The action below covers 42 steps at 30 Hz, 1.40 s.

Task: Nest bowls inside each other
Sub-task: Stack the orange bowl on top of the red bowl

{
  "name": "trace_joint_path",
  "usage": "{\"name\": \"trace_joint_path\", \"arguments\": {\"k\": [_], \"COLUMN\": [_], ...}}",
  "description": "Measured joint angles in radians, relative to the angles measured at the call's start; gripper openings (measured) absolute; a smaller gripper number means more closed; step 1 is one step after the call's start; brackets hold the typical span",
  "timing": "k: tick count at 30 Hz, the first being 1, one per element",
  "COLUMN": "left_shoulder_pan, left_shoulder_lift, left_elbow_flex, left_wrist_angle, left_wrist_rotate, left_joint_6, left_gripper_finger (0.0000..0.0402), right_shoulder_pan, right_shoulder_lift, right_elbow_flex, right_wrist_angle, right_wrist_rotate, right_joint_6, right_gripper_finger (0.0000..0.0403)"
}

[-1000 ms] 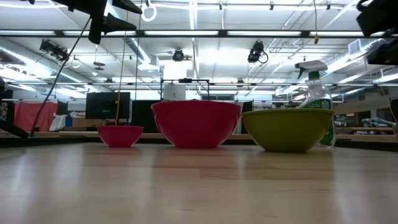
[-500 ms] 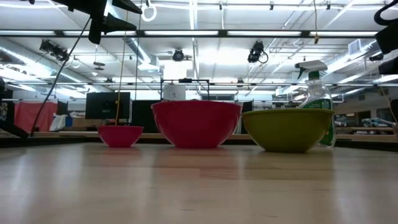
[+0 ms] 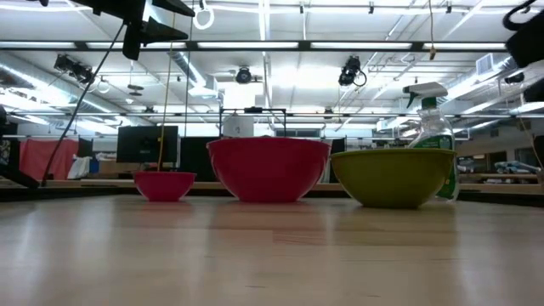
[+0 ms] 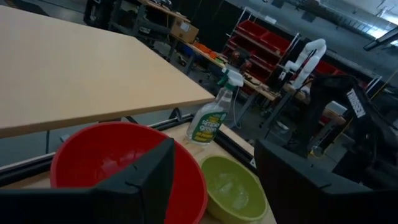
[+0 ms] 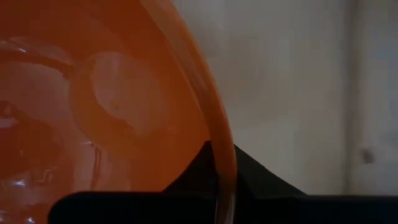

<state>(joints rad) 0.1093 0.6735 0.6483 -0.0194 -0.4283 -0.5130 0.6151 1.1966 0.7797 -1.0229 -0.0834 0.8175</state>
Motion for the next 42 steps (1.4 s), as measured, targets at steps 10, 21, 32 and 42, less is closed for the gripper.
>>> {"name": "trace_joint_path", "arguments": {"k": [10, 21, 32, 42], "left_shoulder_pan": [0.0, -0.002, -0.002, -0.002], "left_shoulder_lift": [0.0, 0.001, 0.027, 0.027], "left_elbow_flex": [0.0, 0.0, -0.001, -0.001], "left_wrist_angle": [-0.197, -0.291, -0.28, -0.238], "left_wrist_rotate": [0.028, 0.08, 0.074, 0.063], "left_joint_6": [-0.022, -0.027, -0.035, -0.029], "left_gripper_finger": [0.0225, 0.0225, 0.0225, 0.0225], "right_shoulder_pan": [-0.259, -0.653, -0.929, -1.14], "right_shoulder_lift": [-0.003, 0.24, 0.511, 0.717], "right_elbow_flex": [0.089, 0.387, 0.788, 0.993], "right_wrist_angle": [0.003, 0.1, 0.111, 0.128], "right_wrist_rotate": [0.027, 0.002, -0.141, -0.148], "right_joint_6": [-0.153, -0.46, -0.537, -0.574], "right_gripper_finger": [0.0023, 0.0027, 0.0028, 0.0029]}}
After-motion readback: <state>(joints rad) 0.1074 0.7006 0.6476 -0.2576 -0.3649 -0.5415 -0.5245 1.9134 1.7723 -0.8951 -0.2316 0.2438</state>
